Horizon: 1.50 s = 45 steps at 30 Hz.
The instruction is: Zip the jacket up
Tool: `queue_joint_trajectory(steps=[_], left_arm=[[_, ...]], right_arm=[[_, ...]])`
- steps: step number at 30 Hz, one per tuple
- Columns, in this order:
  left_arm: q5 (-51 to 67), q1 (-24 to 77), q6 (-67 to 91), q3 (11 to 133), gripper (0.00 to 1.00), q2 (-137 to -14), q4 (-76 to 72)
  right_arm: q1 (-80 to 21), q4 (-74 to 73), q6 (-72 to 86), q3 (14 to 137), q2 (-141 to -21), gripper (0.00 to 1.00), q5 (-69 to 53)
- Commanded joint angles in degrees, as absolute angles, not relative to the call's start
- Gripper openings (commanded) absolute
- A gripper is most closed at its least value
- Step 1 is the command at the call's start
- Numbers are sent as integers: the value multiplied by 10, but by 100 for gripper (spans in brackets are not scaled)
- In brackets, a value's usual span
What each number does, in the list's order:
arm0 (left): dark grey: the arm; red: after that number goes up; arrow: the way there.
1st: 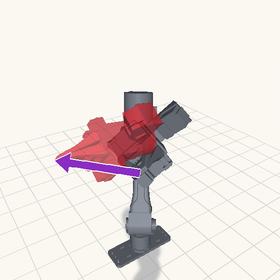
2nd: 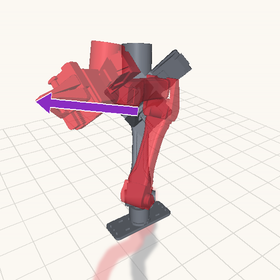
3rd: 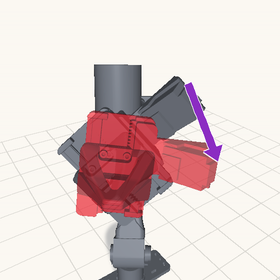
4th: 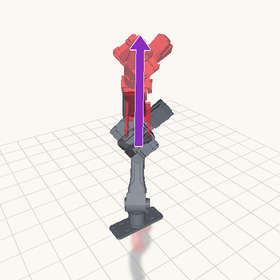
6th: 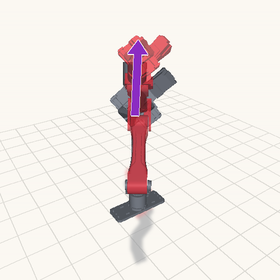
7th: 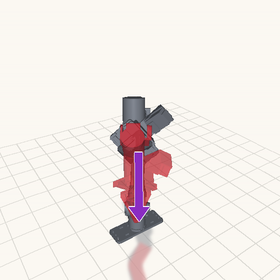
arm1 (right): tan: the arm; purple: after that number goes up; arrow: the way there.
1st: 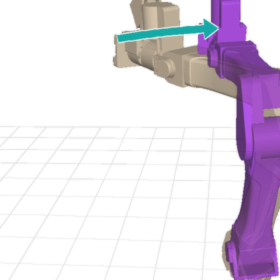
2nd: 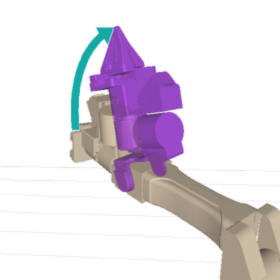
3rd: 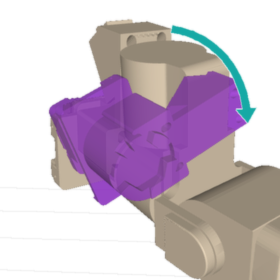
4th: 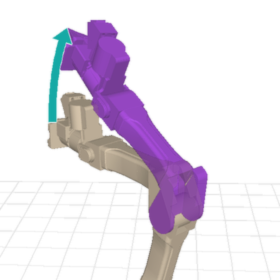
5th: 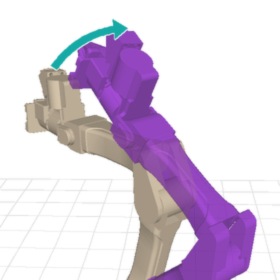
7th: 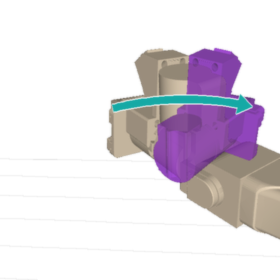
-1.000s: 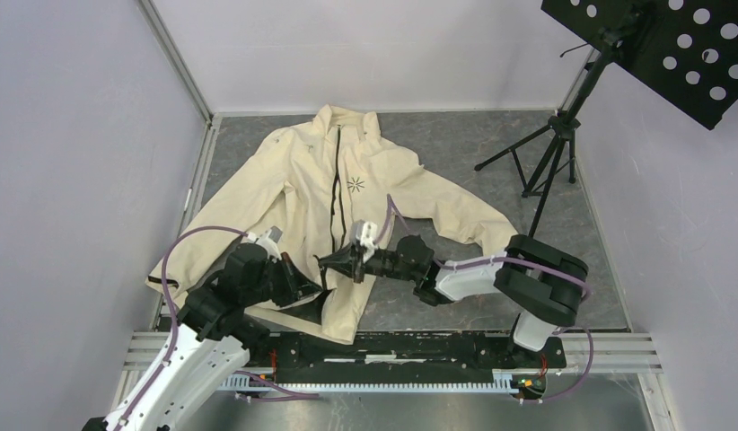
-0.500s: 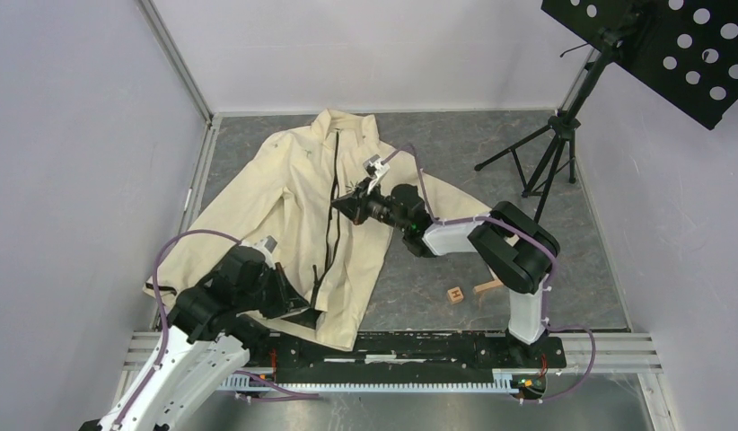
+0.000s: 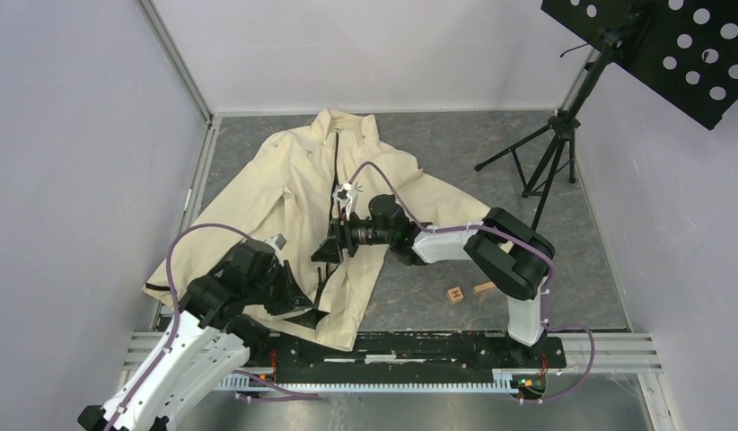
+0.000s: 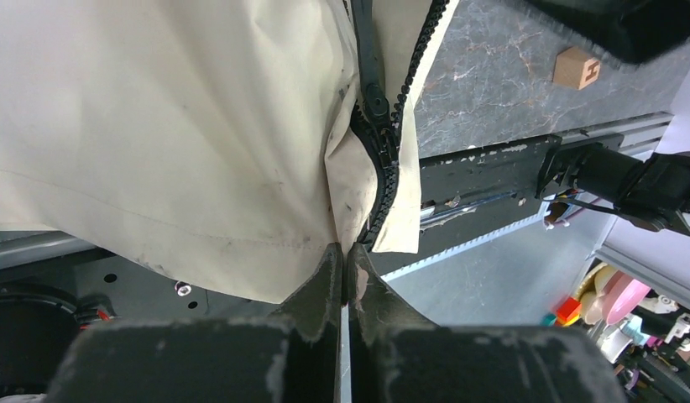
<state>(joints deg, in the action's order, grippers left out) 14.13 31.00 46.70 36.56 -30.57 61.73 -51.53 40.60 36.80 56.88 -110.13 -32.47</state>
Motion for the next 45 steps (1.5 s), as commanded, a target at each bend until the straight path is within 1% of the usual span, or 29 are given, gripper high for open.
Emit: queue_joint_trajectory(steps=[1,13,23,28,31,34,36,40,42,45], left_arm=[[167,313,435,360,2,-308,595],[172,313,443,355,2,-296,594],[176,313,445,354,2,-289,596],[178,313,445,352,2,-288,595],[178,313,445,350,2,-287,595],[178,313,445,349,2,-288,595],[179,313,445,348,2,-287,595],[181,313,445,344,2,-291,595],[184,313,442,346,2,-296,596],[174,313,434,353,2,-301,610]], right_arm=[[-521,414,359,561,-1095,71,-381],[-550,398,334,549,-1102,64,-413],[-561,407,336,548,-1107,52,-418],[-561,414,342,548,-1107,40,-425],[-561,437,356,541,-1101,30,-427],[-558,440,368,542,-1092,15,-419],[-552,427,367,555,-1092,0,-418],[-538,415,364,571,-1086,0,-407],[-534,431,355,567,-1074,0,-393],[-523,473,341,540,-1049,0,-341]])
